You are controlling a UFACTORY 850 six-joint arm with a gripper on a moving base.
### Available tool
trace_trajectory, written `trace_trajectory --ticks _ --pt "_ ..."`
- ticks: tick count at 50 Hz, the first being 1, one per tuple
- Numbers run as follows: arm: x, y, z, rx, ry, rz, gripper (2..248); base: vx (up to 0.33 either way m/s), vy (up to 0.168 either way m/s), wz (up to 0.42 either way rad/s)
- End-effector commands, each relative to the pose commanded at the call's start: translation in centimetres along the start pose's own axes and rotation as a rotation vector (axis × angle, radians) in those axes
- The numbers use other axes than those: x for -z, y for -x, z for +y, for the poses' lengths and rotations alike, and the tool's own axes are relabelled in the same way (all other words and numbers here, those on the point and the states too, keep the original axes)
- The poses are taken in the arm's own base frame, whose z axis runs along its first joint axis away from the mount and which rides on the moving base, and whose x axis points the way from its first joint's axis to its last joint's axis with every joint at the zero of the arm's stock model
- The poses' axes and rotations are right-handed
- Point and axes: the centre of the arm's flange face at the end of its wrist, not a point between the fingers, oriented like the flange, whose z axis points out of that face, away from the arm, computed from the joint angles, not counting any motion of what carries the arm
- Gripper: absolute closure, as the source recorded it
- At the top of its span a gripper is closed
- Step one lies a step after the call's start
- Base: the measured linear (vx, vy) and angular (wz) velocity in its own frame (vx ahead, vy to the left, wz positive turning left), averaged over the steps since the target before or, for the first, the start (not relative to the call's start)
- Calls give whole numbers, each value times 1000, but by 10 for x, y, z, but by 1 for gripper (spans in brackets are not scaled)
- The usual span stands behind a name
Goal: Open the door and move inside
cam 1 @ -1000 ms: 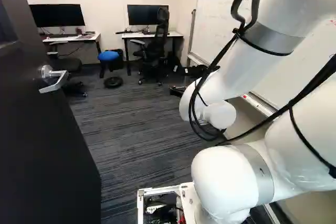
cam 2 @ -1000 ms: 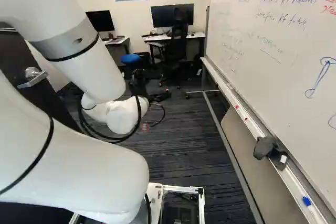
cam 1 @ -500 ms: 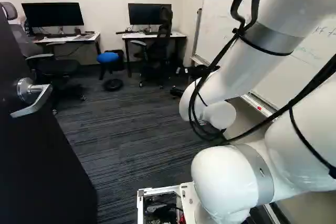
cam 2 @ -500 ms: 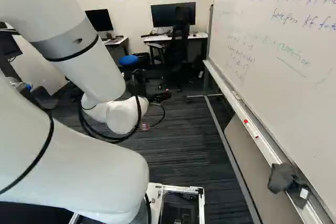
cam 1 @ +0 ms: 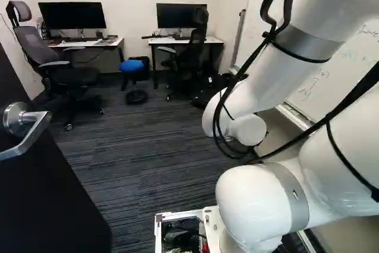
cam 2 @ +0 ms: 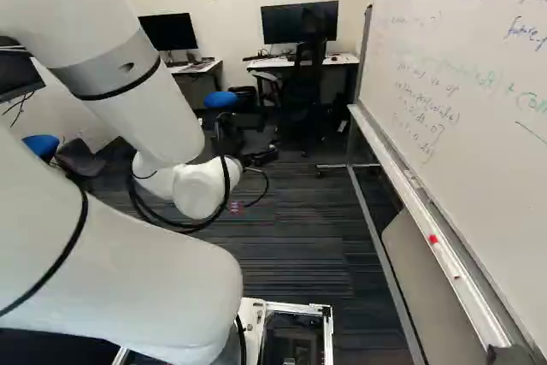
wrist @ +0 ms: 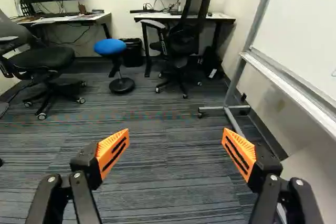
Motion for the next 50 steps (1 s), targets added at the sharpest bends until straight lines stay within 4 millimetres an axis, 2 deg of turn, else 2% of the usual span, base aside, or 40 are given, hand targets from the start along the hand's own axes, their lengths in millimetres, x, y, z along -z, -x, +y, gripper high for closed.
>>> trace_trajectory --ticks 27,50 --pt "0 0 0 0 0 0 3 221 33 147" --pt "0 0 0 0 0 0 3 211 9 24"
